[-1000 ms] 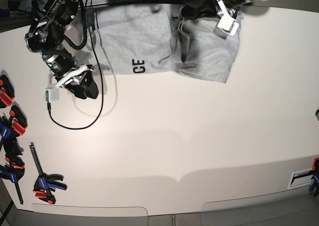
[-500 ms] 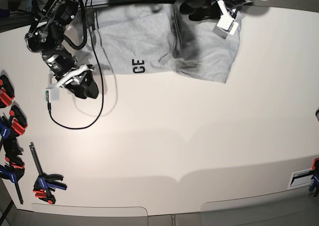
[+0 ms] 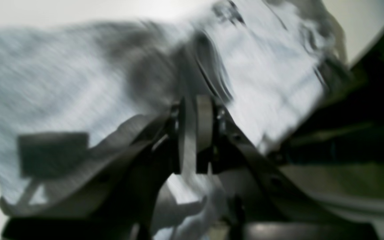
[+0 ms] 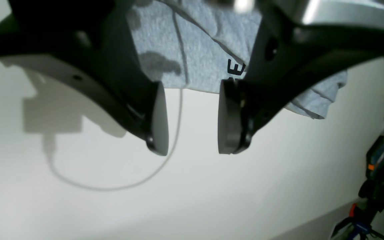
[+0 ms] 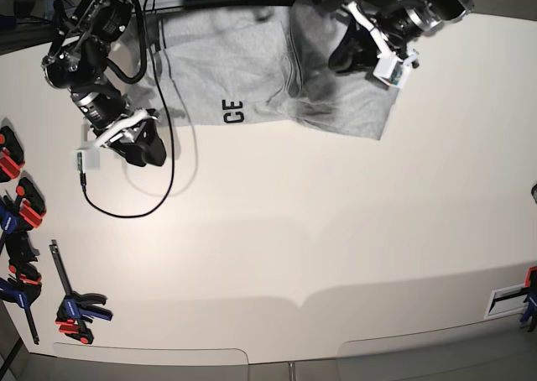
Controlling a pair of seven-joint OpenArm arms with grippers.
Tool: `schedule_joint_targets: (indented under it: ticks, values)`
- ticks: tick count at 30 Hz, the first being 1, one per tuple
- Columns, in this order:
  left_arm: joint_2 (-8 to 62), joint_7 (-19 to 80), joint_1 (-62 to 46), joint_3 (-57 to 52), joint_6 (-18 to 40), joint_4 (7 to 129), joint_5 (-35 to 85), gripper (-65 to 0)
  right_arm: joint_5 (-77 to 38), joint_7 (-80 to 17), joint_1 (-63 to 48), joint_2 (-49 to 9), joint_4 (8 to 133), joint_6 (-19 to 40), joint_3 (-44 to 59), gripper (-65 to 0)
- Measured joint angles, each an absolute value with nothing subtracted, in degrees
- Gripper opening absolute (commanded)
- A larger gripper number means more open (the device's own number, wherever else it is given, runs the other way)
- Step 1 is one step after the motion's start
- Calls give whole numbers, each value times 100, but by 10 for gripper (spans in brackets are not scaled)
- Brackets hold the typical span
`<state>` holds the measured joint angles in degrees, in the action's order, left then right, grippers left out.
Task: Fold the T-shirt properly
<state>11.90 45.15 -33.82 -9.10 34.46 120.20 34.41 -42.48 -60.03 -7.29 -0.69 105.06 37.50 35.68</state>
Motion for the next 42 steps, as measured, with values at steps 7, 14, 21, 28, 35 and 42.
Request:
schedule_joint_targets:
  ticks: [7, 14, 21, 28, 35, 42]
  values:
    - [1194, 4462, -3374, -749, 3277, 11581, 3277, -616, -4246, -6005, -729, -67, 10506, 3750, 3568, -414]
    - [1190, 4407, -2928, 152, 3271, 10676, 3273, -615, -4254, -6005, -727, -67, 10506, 3752, 3568, -414]
    - [928, 4379, -2241, 843, 2936, 10154, 2974, -616, -4252, -6042, -727, -64, 10506, 3750, 3564, -414]
    - [419, 4372, -2036, 1472, 2939, 10060, 2609, -615, -4399, -6071, -731, -67, 10506, 3750, 3564, -414]
    - [386, 4589, -1865, 1675, 3002, 10339, 2827, -615, -4355, -5977, -727, -196, 10506, 3752, 3586, -414]
    - [589, 4807, -2423, 1682, 3387, 11780, 2897, -614, -4464, -6208, -742, -934, 10506, 3750, 4333, -409]
